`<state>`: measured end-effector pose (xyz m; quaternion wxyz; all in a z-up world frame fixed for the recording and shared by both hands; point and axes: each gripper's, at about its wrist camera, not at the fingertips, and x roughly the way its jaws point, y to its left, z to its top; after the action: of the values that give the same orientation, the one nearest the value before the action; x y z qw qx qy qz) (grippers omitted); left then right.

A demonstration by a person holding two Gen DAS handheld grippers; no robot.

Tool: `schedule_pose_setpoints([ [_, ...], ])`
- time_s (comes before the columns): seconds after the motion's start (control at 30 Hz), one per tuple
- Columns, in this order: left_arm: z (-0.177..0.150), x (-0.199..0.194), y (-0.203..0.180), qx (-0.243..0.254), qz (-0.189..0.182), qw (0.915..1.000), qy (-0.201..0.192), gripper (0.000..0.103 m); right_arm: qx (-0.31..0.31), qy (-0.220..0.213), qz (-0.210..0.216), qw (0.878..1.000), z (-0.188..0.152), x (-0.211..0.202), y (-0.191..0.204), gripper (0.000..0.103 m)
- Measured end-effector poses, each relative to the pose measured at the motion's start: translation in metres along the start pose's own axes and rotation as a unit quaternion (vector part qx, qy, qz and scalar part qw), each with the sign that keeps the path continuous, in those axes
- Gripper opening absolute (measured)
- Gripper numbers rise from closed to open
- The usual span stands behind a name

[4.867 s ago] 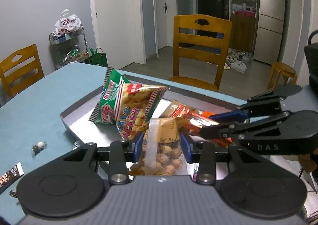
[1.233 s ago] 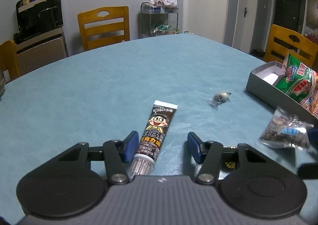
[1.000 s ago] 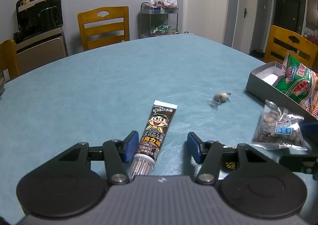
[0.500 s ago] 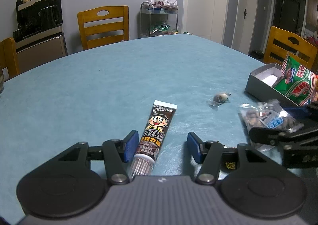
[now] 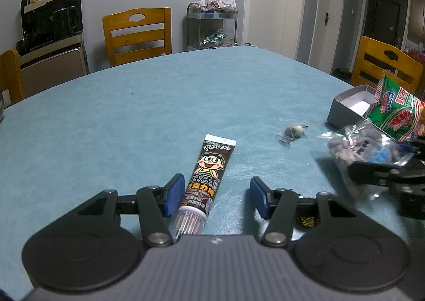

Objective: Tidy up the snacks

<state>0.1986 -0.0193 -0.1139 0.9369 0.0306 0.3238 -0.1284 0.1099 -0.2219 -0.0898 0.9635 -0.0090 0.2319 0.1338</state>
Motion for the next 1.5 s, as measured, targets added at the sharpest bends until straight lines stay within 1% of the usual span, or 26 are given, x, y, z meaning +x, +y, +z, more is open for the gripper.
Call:
schedule_pose_setpoints([
  [0.07,0.000,0.000,0.001,-0.001,0.002,1.0000,-0.001,0.050,0.002,-0.002,0.015,1.000,0.000,-0.011,-0.002,0.052],
  [0.13,0.001,0.000,0.003,-0.004,0.001,1.0000,-0.002,0.038,0.003,-0.004,0.029,1.000,-0.002,-0.024,-0.003,0.052],
  [0.17,0.001,0.000,0.005,-0.009,-0.002,1.0000,-0.003,0.035,0.002,-0.007,0.038,0.999,-0.003,-0.032,-0.004,0.052],
  [0.2,0.001,-0.001,0.006,-0.010,0.000,0.9999,-0.003,0.030,0.002,-0.010,0.046,0.999,-0.004,-0.039,-0.005,0.052],
  [0.37,0.000,-0.001,0.006,-0.008,0.001,1.0000,-0.004,0.027,-0.016,-0.032,0.059,0.998,-0.010,-0.074,-0.011,0.051],
  [0.4,0.000,-0.001,0.005,-0.006,0.006,1.0000,-0.005,0.022,-0.016,-0.035,0.061,0.997,-0.010,-0.079,-0.014,0.050],
  [0.43,0.000,-0.001,0.004,-0.002,0.010,0.9999,-0.005,0.021,-0.016,-0.039,0.062,0.997,-0.010,-0.084,-0.016,0.050],
  [0.5,-0.001,-0.001,-0.002,0.009,0.023,0.9997,-0.008,0.020,-0.013,-0.049,0.067,0.996,-0.010,-0.093,-0.022,0.047],
  [0.53,-0.001,-0.002,-0.006,0.017,0.033,0.9993,-0.009,0.020,-0.011,-0.054,0.067,0.996,-0.011,-0.097,-0.026,0.038],
  [0.67,-0.003,-0.004,-0.018,0.031,0.066,0.9973,-0.010,0.020,-0.011,-0.055,0.070,0.996,-0.012,-0.104,-0.040,0.027],
  [0.8,-0.002,-0.010,-0.020,0.009,0.075,0.9971,0.005,0.019,-0.003,-0.039,0.064,0.997,-0.019,-0.097,-0.053,0.026],
  [0.83,-0.002,-0.014,-0.022,0.007,0.077,0.9970,0.006,0.019,0.000,-0.037,0.070,0.997,-0.019,-0.097,-0.056,0.026],
  [0.97,-0.007,-0.037,-0.030,0.012,0.080,0.9967,-0.008,0.019,0.000,-0.037,0.084,0.996,-0.024,-0.099,-0.062,0.024],
  [1.1,-0.010,-0.059,-0.033,-0.001,0.074,0.9971,-0.021,0.019,0.001,-0.045,0.095,0.994,-0.026,-0.103,-0.062,0.019],
  [1.17,-0.011,-0.069,-0.035,-0.006,0.073,0.9970,-0.025,0.019,-0.009,-0.049,0.092,0.994,-0.025,-0.104,-0.061,0.016],
  [1.23,-0.011,-0.079,-0.038,-0.008,0.070,0.9970,-0.033,0.019,-0.021,-0.053,0.092,0.994,-0.023,-0.106,-0.057,0.015],
  [1.37,-0.010,-0.101,-0.042,-0.010,0.057,0.9971,-0.049,0.019,-0.041,-0.060,0.094,0.993,-0.017,-0.111,-0.053,0.013],
  [1.5,-0.008,-0.117,-0.053,-0.005,0.041,0.9975,-0.057,0.019,-0.043,-0.063,0.101,0.992,-0.012,-0.117,-0.054,0.011],
])
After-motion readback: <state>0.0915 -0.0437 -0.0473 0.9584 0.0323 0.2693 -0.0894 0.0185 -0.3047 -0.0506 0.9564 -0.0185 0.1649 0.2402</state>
